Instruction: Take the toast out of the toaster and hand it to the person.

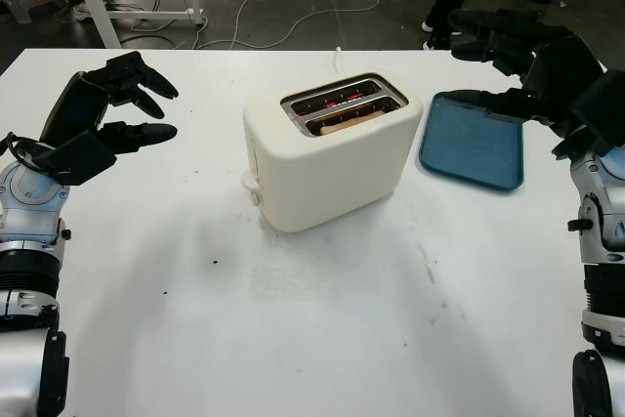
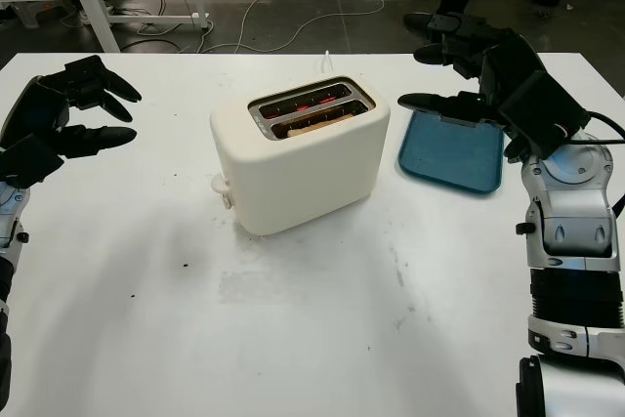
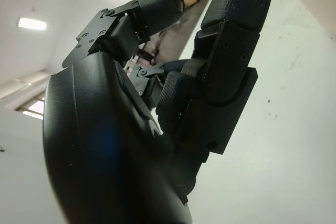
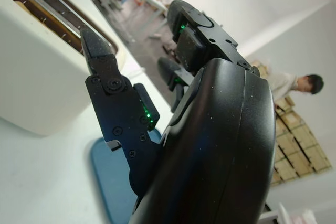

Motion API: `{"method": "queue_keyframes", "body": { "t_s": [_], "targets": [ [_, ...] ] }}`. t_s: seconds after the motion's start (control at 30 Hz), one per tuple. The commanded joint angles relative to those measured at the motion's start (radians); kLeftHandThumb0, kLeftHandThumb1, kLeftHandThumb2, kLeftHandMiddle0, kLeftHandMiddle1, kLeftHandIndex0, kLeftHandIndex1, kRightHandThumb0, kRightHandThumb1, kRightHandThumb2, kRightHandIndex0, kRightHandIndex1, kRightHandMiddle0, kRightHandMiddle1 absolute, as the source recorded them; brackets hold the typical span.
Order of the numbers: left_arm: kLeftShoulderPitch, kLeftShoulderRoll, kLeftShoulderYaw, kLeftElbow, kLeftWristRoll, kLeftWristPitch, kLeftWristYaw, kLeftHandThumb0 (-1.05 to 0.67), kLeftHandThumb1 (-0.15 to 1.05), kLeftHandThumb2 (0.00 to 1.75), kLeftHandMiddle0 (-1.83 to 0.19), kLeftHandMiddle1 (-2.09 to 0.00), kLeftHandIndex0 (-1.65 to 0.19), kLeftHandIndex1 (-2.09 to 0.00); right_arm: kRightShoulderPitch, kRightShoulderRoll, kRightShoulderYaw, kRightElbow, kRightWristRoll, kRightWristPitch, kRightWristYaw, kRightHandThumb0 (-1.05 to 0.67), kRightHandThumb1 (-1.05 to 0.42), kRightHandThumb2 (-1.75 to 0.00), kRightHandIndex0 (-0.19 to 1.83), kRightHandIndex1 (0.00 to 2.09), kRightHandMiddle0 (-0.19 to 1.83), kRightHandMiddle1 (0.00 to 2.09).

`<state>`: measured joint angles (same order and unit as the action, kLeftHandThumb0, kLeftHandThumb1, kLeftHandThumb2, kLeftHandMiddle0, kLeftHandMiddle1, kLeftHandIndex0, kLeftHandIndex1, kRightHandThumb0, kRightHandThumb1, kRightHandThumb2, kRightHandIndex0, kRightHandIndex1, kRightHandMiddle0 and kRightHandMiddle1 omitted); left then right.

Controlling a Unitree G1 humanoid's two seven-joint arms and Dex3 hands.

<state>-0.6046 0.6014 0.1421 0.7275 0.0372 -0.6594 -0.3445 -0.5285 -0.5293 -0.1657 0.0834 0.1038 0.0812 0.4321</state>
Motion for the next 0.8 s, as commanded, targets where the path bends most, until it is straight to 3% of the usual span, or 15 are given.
{"method": "queue_keyframes", "body": {
  "t_s": [0.0, 0.77],
  "targets": [
    [0.002, 0.0, 0.005, -0.007, -0.011, -0.011, 0.007, -1.05, 0.92, 0.11, -0.54, -1.35, -0.42, -1.24, 0.001, -0.004, -0.004, -0.013, 0.002, 0.007, -0.006, -0.25, -0.7, 0.0, 0.18, 0.84, 0.6, 0.01],
    [0.002, -0.001, 0.004, -0.016, -0.013, 0.005, 0.005, -1.05, 0.92, 0.09, -0.55, -1.34, -0.44, -1.23, -0.001, -0.007, -0.002, -0.011, 0.005, 0.005, 0.0, -0.27, -0.71, 0.0, 0.16, 0.85, 0.58, 0.0]
  ]
}}
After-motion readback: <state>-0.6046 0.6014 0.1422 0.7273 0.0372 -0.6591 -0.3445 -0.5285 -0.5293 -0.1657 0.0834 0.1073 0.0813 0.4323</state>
